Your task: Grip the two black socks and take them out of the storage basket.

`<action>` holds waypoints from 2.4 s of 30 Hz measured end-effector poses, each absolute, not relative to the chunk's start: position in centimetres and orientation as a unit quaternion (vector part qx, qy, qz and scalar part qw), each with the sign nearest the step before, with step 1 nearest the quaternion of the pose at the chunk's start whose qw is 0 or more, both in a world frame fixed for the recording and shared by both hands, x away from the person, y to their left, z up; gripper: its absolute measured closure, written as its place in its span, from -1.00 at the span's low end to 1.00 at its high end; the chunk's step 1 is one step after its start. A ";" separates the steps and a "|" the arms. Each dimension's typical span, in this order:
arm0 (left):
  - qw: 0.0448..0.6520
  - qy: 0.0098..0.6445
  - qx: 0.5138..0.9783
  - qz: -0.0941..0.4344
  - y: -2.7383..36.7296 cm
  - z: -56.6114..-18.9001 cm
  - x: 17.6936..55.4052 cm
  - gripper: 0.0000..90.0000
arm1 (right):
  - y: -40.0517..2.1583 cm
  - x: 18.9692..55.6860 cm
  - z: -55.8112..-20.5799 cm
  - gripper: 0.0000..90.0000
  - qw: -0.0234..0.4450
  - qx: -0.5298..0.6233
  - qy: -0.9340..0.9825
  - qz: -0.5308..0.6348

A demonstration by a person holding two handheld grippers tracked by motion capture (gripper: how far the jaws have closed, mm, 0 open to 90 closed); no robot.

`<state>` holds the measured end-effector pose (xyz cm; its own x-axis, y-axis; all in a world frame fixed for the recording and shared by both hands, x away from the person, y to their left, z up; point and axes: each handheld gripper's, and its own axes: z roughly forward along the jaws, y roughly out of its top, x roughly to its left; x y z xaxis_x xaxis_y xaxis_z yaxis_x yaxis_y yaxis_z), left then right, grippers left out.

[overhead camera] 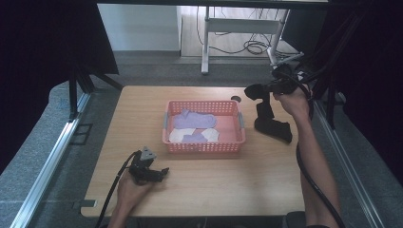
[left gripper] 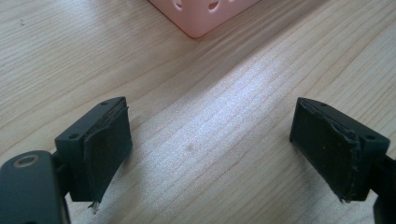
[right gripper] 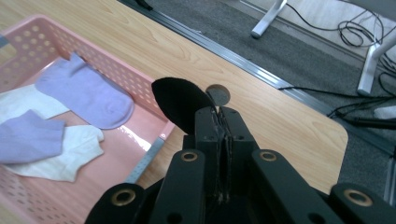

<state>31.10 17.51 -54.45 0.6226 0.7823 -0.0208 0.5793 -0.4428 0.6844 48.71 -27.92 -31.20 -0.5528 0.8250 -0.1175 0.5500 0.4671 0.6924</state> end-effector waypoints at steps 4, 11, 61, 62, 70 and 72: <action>0.336 0.407 0.836 0.151 17.5 -54.5 31.1 -0.72 | -28.7 49.2 -32.5 0.94 0.220 0.428 0.823 0.303; 0.335 0.407 0.836 0.150 17.5 -54.4 31.1 -0.72 | -29.6 49.8 -34.5 0.93 0.216 0.439 0.821 0.294; 0.337 0.410 0.834 0.149 17.5 -54.5 31.1 -0.72 | -30.4 50.5 -46.6 -0.04 0.163 0.464 0.834 0.249; 0.337 0.410 0.835 0.149 17.5 -54.5 31.1 -0.72 | -30.3 50.3 -46.4 -0.11 0.163 0.462 0.834 0.253; 0.337 0.410 0.835 0.150 17.5 -54.5 31.1 -0.72 | -30.0 49.3 -45.1 -0.27 0.167 0.446 0.839 0.263; 0.337 0.410 0.835 0.150 17.5 -54.5 31.1 -0.72 | -30.0 49.1 -45.0 -0.30 0.167 0.443 0.840 0.264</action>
